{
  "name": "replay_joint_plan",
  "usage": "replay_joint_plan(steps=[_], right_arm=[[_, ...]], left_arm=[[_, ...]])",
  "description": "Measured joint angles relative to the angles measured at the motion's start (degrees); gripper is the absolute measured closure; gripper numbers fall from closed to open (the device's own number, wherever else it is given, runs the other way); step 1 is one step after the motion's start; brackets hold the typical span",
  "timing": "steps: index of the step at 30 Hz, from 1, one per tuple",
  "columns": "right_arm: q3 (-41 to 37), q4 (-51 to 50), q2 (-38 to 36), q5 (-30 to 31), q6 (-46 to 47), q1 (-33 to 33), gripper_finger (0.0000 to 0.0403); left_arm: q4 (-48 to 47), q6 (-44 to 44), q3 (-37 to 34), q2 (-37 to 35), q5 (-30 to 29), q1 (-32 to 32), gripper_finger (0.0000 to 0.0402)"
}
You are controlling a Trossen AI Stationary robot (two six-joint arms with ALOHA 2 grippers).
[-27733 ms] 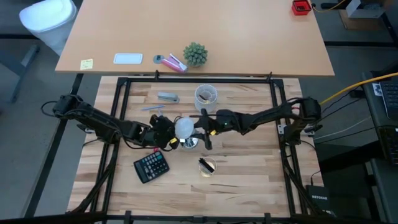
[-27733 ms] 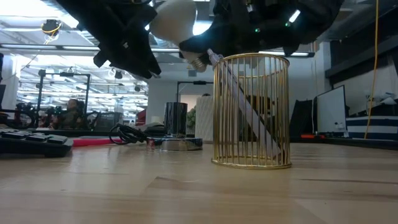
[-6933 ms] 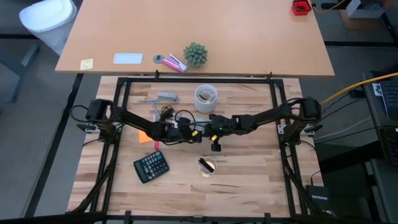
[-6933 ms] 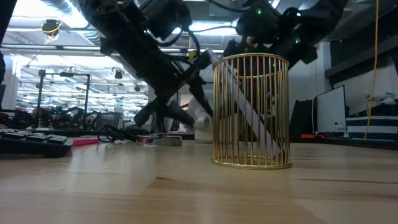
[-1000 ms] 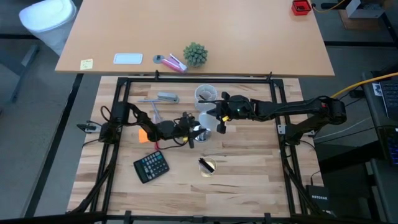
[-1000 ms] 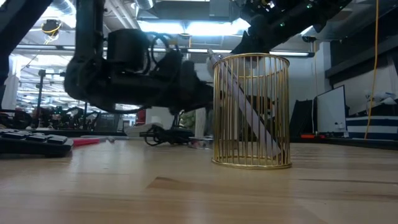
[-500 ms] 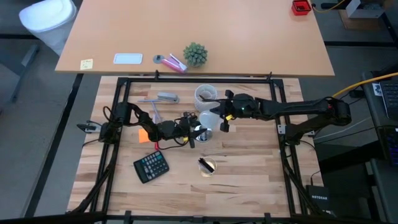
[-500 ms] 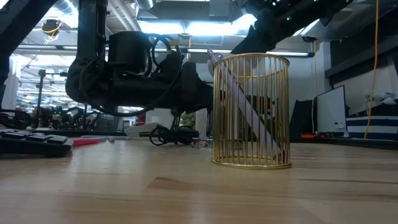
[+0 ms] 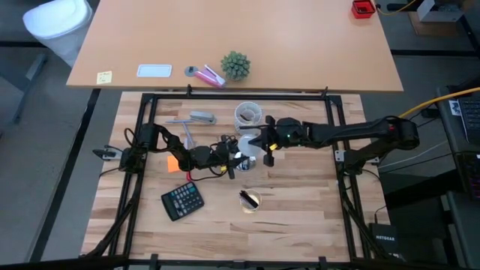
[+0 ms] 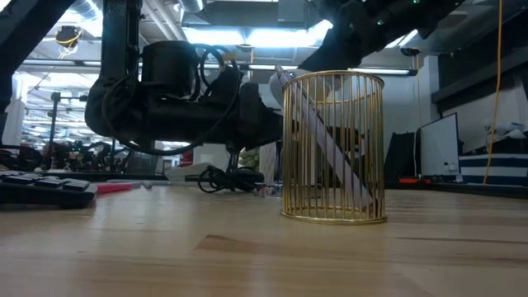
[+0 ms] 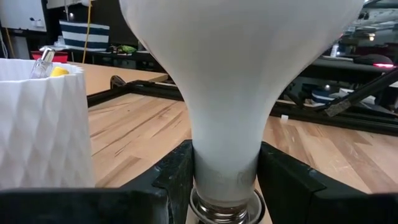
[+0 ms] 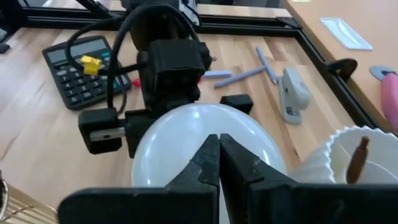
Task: Screw lightbulb
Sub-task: Insert the lightbulb into the lamp
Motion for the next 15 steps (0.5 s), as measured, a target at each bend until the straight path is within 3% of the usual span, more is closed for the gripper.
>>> replay_joint_plan(steps=[15], right_arm=[[-0.01,6.96,5.33,-1.21,1.54,1.06,0.0397]], left_arm=[[-0.26,0.19,0.07,0.0,-0.02,-0.37,0.0249]])
